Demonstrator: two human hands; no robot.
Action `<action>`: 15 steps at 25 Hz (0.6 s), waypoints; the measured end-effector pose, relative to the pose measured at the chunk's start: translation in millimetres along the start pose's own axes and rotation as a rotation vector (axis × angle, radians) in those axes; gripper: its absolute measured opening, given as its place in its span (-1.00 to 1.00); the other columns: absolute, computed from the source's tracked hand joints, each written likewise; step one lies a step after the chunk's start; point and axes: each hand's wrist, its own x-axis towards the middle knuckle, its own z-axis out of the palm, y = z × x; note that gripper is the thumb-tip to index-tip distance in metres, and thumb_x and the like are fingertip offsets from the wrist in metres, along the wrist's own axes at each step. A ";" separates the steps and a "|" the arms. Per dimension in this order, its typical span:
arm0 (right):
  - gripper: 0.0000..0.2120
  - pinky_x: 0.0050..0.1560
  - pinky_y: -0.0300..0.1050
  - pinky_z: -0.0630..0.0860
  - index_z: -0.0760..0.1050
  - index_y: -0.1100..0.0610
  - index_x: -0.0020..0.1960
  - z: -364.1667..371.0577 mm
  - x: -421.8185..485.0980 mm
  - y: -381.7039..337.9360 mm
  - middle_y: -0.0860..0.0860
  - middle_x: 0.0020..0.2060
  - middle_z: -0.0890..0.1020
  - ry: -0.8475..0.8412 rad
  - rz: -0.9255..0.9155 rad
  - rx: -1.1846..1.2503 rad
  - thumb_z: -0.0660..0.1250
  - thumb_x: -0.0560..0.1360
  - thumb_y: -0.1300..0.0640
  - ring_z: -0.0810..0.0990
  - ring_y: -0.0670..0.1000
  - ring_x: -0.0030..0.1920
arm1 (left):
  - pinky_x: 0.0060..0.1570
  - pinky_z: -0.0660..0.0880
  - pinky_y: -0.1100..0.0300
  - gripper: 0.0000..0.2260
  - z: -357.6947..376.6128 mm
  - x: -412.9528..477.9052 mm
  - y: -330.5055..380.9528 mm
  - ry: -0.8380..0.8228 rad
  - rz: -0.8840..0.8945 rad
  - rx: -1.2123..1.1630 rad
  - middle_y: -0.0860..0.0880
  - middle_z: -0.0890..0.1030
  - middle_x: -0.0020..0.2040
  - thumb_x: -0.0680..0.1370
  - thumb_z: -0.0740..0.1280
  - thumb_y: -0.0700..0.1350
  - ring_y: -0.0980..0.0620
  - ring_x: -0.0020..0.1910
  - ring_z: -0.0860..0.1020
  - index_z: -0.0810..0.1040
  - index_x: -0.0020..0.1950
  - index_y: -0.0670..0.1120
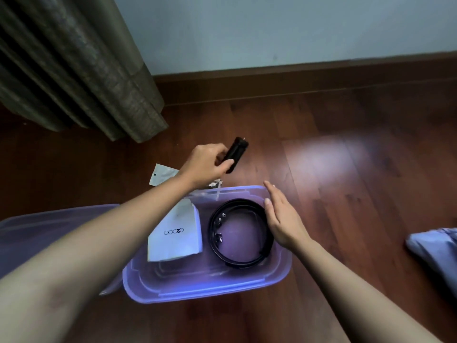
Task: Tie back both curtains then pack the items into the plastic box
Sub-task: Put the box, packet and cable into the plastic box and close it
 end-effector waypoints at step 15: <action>-0.43 0.40 -0.31 0.01 0.13 0.08 0.50 0.0 -0.6 1.4 0.01 0.49 0.21 0.008 0.008 0.124 -0.11 0.52 -0.08 0.14 -0.08 0.49 | -0.08 0.44 0.04 -0.65 46.5 -82.6 48.1 -0.465 -0.025 0.281 -0.22 0.63 -0.05 0.50 0.27 0.10 -0.21 -0.03 0.58 0.54 -0.02 -0.20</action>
